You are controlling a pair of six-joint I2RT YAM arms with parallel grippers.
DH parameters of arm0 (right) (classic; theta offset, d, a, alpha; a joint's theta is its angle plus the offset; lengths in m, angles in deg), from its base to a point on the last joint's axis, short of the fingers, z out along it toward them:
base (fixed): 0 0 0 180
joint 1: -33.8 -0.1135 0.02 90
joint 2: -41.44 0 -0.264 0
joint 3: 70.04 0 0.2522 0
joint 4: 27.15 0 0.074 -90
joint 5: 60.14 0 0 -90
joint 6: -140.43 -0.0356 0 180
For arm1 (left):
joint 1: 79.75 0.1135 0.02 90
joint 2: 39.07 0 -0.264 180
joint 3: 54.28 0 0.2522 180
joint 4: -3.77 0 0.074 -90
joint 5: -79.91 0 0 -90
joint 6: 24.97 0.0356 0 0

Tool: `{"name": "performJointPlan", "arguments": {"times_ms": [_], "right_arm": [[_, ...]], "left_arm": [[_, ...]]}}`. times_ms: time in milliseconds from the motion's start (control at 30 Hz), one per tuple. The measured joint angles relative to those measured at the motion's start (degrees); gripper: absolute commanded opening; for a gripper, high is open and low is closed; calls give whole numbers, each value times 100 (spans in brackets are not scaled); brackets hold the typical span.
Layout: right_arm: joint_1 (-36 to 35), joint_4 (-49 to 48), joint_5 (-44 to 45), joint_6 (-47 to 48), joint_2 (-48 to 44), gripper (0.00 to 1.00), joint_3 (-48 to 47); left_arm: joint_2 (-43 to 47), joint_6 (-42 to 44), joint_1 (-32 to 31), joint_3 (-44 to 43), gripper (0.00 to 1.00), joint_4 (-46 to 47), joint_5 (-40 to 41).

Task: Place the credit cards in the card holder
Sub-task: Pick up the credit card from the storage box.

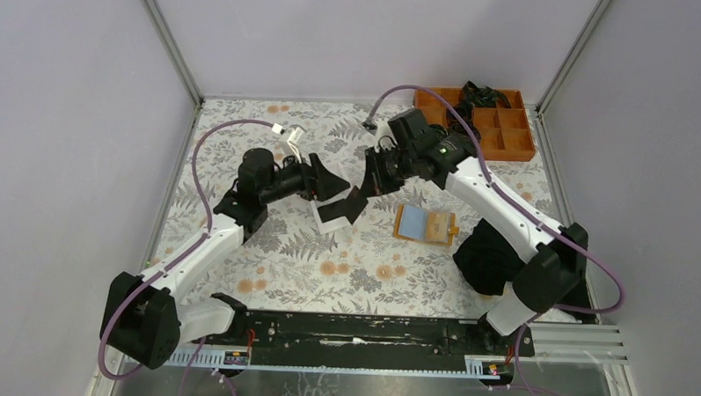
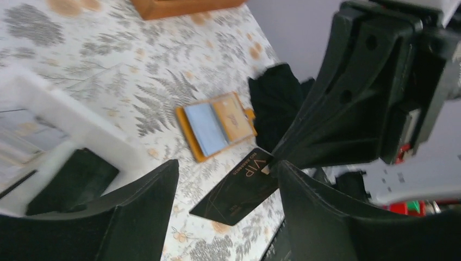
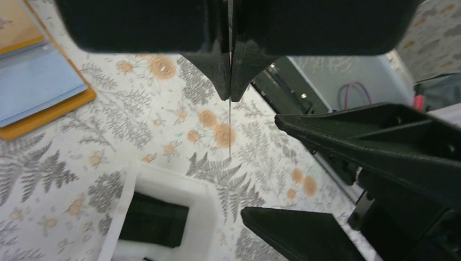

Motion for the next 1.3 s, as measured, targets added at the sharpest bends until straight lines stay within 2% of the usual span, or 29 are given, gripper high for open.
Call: {"name": "performJointPlan", "arguments": {"times_ms": [200, 533, 667, 867, 1100, 1133, 1300], "right_arm": [[404, -192, -741, -278, -476, 0, 498], [595, -450, -1467, -525, -629, 0, 734], [599, -509, -1740, -586, -621, 0, 745], [645, -588, -2041, -608, -546, 0, 745], [791, -612, -2264, -608, -317, 0, 868], [826, -623, -2317, -605, -289, 0, 887], [946, -658, -2546, -592, -175, 0, 898]], "left_arm": [[-131, -109, 57, 50, 70, 367, -1060], [-271, -243, 83, 212, 68, 667, -1873], [-417, -258, 85, 219, 64, 713, -2046], [-678, -369, 85, 219, 45, 940, -2387], [-826, -568, 107, 219, 3, 1246, -2726], [-844, -614, 107, 219, 0, 1283, -2761], [-973, -824, 131, 221, 0, 1539, -2905]]}}
